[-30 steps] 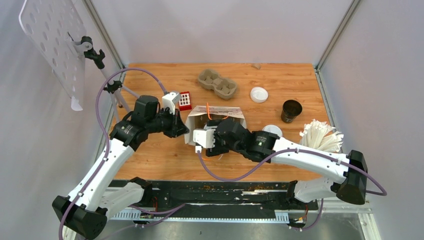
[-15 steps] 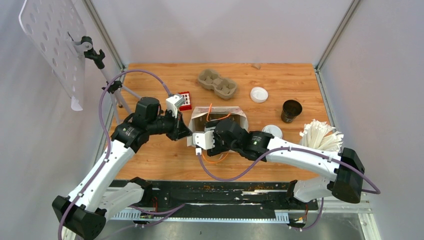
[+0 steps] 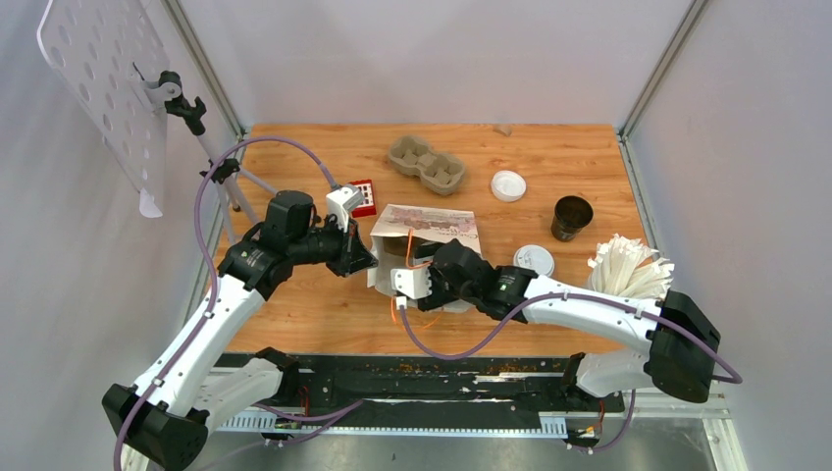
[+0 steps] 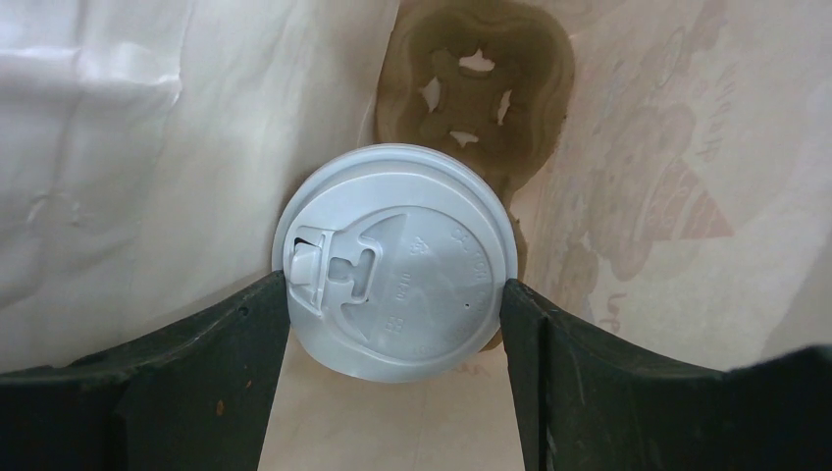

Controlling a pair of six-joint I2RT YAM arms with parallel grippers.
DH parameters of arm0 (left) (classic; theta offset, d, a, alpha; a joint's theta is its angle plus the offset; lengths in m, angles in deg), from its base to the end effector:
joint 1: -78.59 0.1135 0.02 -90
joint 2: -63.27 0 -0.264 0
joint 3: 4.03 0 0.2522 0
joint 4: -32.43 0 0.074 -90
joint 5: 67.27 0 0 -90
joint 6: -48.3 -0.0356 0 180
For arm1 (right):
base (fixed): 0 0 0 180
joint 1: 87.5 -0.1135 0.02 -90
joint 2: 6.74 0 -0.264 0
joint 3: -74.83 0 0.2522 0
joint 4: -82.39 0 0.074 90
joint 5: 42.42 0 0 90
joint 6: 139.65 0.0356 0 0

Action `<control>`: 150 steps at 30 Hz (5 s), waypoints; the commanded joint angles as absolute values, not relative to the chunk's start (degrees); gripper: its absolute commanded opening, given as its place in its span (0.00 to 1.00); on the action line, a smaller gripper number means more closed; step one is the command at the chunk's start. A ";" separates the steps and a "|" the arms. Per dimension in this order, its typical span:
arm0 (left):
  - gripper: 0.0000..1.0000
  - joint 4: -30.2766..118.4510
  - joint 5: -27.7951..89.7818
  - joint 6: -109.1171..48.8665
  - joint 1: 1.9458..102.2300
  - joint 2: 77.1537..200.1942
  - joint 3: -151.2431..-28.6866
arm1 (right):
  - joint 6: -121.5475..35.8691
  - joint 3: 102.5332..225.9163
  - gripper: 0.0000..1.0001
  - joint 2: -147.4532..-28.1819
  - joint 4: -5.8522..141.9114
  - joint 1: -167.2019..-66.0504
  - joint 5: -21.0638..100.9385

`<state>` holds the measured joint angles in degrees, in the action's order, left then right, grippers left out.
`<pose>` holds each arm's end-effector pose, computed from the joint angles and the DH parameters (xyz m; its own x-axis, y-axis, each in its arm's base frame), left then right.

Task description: Pack the takeout coffee

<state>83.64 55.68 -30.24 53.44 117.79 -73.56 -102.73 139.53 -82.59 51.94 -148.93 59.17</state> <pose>0.1675 -0.1001 0.3324 -0.6738 0.1321 -0.7270 0.6327 0.6115 -0.4752 0.1423 0.2463 0.2484 0.4396 -0.8303 -0.3426 -0.7275 -0.1055 -0.6780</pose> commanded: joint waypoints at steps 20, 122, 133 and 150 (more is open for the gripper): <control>0.00 80.43 58.05 -27.34 53.12 117.20 -73.74 | -111.83 138.82 0.62 -81.75 58.39 -143.46 58.89; 0.00 84.34 55.86 -18.50 53.19 120.27 -72.77 | -117.90 133.19 0.60 -82.61 68.08 -136.94 51.91; 0.00 84.27 56.31 -18.35 53.19 120.68 -72.55 | -117.98 133.38 0.60 -84.24 71.71 -135.94 48.54; 0.00 83.49 57.36 -17.97 53.19 121.59 -72.46 | -118.72 133.68 0.60 -86.51 73.41 -135.57 48.63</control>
<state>84.50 55.86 -17.76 53.44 121.51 -70.70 -117.97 133.39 -85.65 70.03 -136.05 49.53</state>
